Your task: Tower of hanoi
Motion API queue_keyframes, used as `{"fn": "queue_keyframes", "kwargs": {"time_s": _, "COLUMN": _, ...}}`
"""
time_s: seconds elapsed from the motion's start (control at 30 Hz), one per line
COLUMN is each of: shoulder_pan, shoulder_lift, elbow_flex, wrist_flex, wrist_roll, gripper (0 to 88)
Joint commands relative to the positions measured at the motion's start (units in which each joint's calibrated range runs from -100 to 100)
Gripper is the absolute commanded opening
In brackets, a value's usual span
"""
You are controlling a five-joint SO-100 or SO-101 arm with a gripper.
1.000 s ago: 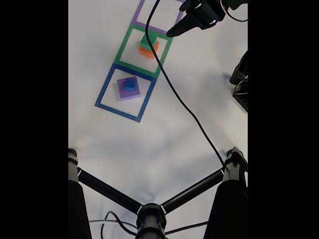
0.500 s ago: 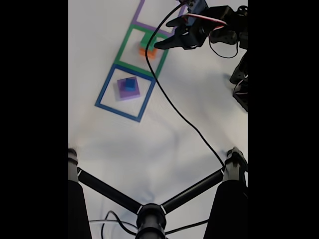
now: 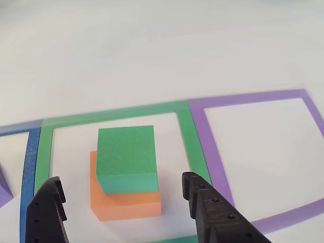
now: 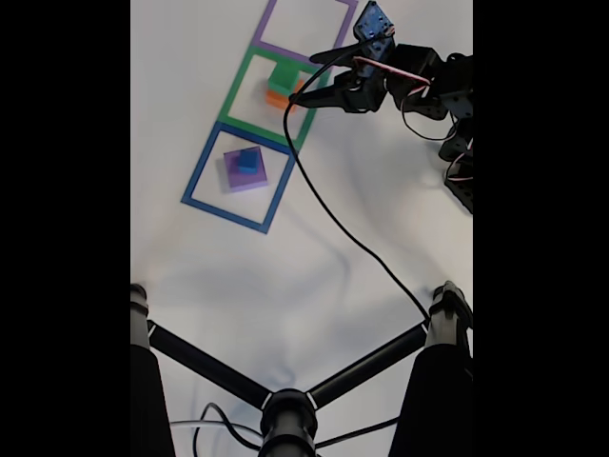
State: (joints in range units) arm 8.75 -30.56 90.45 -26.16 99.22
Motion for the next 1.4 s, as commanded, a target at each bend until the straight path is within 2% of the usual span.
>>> {"fn": "queue_keyframes", "kwargs": {"time_s": 0.0, "shoulder_pan": -1.46, "shoulder_lift": 8.53, "elbow_flex": -2.17, "wrist_flex": -10.22, "wrist_roll": 0.78, "gripper": 26.9}}
{"fn": "queue_keyframes", "kwargs": {"time_s": 0.2, "shoulder_pan": -1.62, "shoulder_lift": 23.27, "elbow_flex": -8.08, "wrist_flex": -20.75, "wrist_roll": 0.78, "gripper": 26.7}}
{"fn": "queue_keyframes", "kwargs": {"time_s": 0.33, "shoulder_pan": -1.77, "shoulder_lift": 29.52, "elbow_flex": -12.35, "wrist_flex": -23.42, "wrist_roll": 0.78, "gripper": 25.9}}
{"fn": "queue_keyframes", "kwargs": {"time_s": 0.53, "shoulder_pan": -2.91, "shoulder_lift": 31.6, "elbow_flex": -13.35, "wrist_flex": -23.66, "wrist_roll": 0.78, "gripper": 23.9}}
{"fn": "queue_keyframes", "kwargs": {"time_s": 1.03, "shoulder_pan": -4.13, "shoulder_lift": 31.68, "elbow_flex": -13.26, "wrist_flex": -23.42, "wrist_roll": 0.78, "gripper": 8.2}}
{"fn": "queue_keyframes", "kwargs": {"time_s": 1.37, "shoulder_pan": -4.29, "shoulder_lift": 28.16, "elbow_flex": -13.35, "wrist_flex": -20.67, "wrist_roll": 0.78, "gripper": 6.7}}
